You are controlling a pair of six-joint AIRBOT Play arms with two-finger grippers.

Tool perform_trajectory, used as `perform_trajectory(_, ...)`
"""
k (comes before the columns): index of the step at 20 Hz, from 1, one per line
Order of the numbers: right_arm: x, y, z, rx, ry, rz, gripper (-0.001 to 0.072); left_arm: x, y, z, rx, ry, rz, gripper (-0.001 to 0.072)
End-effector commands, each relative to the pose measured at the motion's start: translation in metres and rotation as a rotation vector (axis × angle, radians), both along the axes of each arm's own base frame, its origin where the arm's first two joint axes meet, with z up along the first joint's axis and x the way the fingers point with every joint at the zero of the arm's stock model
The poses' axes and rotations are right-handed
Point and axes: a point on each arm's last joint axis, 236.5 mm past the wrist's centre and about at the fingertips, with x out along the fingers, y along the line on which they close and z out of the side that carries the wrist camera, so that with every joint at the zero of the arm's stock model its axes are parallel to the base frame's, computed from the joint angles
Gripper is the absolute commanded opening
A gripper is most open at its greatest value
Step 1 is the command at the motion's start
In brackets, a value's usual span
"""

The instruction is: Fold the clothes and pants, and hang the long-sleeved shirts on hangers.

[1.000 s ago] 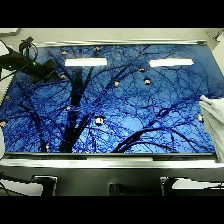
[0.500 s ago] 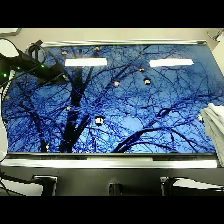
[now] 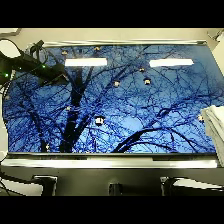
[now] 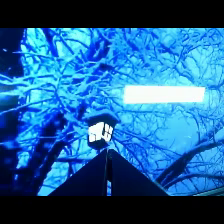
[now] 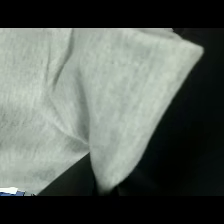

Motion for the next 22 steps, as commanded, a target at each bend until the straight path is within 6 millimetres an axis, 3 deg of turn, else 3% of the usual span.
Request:
perform_trajectory(1, 0.001, 0.002, -0.026, 0.048, 0.011, -0.010, 0.0142, 0.000, 0.000, 0.000, 0.000, 0.000, 0.000, 0.0016)
perform_trajectory(2, 0.001, 0.007, -0.036, 0.077, 0.012, -0.011, 0.0214, 0.000, 0.000, 0.000, 0.000, 0.000, 0.000, 0.0016)
perform_trajectory(4, 0.004, 0.012, -0.047, 0.100, 0.003, -0.010, 0.0259, 0.000, 0.000, 0.000, 0.000, 0.000, 0.000, 0.0016)
perform_trajectory(9, -0.007, 0.032, -0.057, 0.179, 0.043, -0.018, 0.0277, 0.000, 0.000, -0.001, 0.000, 0.000, 0.000, 0.0016)
perform_trajectory(11, -0.025, 0.025, -0.043, 0.129, 0.110, -0.017, 0.0292, 0.000, 0.000, -0.001, 0.000, 0.000, 0.000, 0.0016)
perform_trajectory(13, -0.038, 0.009, -0.018, 0.008, 0.142, -0.031, 0.0368, 0.000, 0.000, -0.001, 0.000, 0.000, 0.000, 0.0016)
perform_trajectory(17, -0.049, -0.006, 0.030, -0.169, 0.129, -0.053, 0.0368, 0.001, 0.001, -0.001, 0.007, -0.012, -0.021, 0.0016)
perform_trajectory(19, -0.019, 0.001, 0.037, -0.176, 0.007, -0.025, 0.0359, 0.001, 0.003, 0.000, 0.007, -0.013, -0.017, 0.0016)
perform_trajectory(20, 0.012, 0.010, 0.040, -0.166, -0.084, 0.061, 0.0351, 0.004, 0.005, 0.001, 0.007, -0.025, -0.012, 0.0016)
perform_trajectory(22, 0.101, 0.049, 0.052, -0.132, -0.311, 0.317, 0.0275, 0.016, 0.013, 0.009, 0.015, -0.102, -0.022, 0.0016)
